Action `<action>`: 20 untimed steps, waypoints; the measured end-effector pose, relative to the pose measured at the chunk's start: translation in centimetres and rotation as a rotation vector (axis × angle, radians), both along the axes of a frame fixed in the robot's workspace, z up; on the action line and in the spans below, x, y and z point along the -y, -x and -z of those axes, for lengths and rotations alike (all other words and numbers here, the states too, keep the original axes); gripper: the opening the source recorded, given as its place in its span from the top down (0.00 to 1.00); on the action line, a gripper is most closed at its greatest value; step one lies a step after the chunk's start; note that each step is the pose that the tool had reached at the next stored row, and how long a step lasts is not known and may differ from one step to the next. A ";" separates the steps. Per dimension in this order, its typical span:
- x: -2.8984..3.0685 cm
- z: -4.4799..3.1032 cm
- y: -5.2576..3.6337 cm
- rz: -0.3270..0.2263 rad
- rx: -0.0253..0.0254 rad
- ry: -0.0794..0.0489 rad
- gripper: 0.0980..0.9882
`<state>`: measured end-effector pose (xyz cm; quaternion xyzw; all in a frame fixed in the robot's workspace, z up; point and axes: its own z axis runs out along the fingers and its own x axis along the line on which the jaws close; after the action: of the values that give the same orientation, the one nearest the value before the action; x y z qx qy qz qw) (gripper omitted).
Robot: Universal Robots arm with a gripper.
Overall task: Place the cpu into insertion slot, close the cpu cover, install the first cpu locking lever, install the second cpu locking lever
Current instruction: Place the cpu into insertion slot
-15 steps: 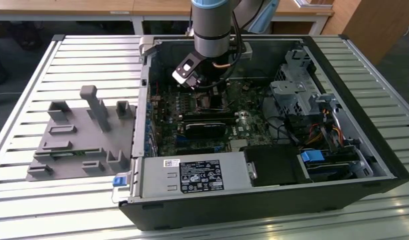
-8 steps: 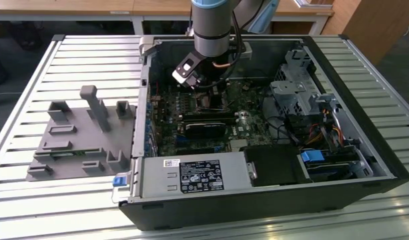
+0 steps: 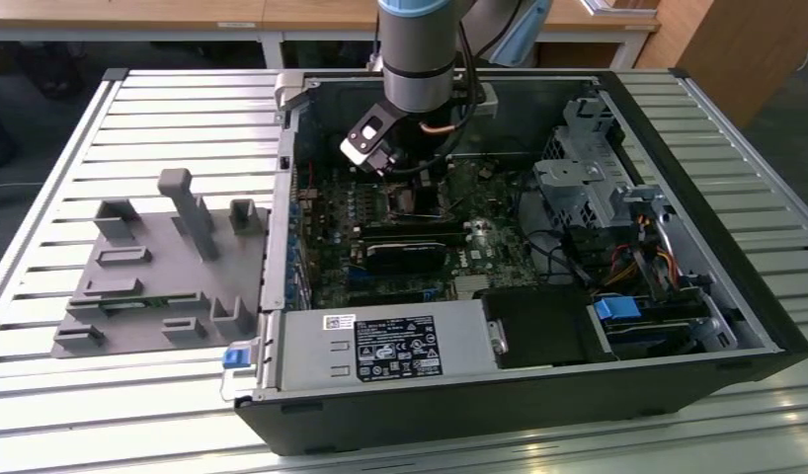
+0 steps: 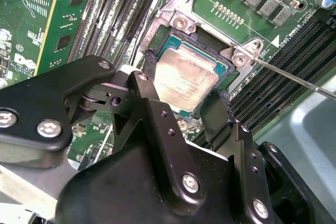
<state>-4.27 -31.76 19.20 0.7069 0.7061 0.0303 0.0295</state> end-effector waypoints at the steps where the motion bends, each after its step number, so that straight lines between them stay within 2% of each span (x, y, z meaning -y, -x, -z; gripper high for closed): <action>1: 0.02 0.00 0.00 0.000 0.0001 0.000 0.42; 11: 0.04 0.00 0.00 0.000 0.0000 0.000 0.42; 12: 0.04 -0.01 0.01 0.000 -0.0002 0.000 0.44; 13: 0.04 -0.01 0.01 0.000 -0.0001 0.000 0.51; 20: 0.04 0.00 0.00 0.001 0.0000 0.000 0.51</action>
<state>-4.28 -31.80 19.21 0.7072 0.7057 0.0303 0.0295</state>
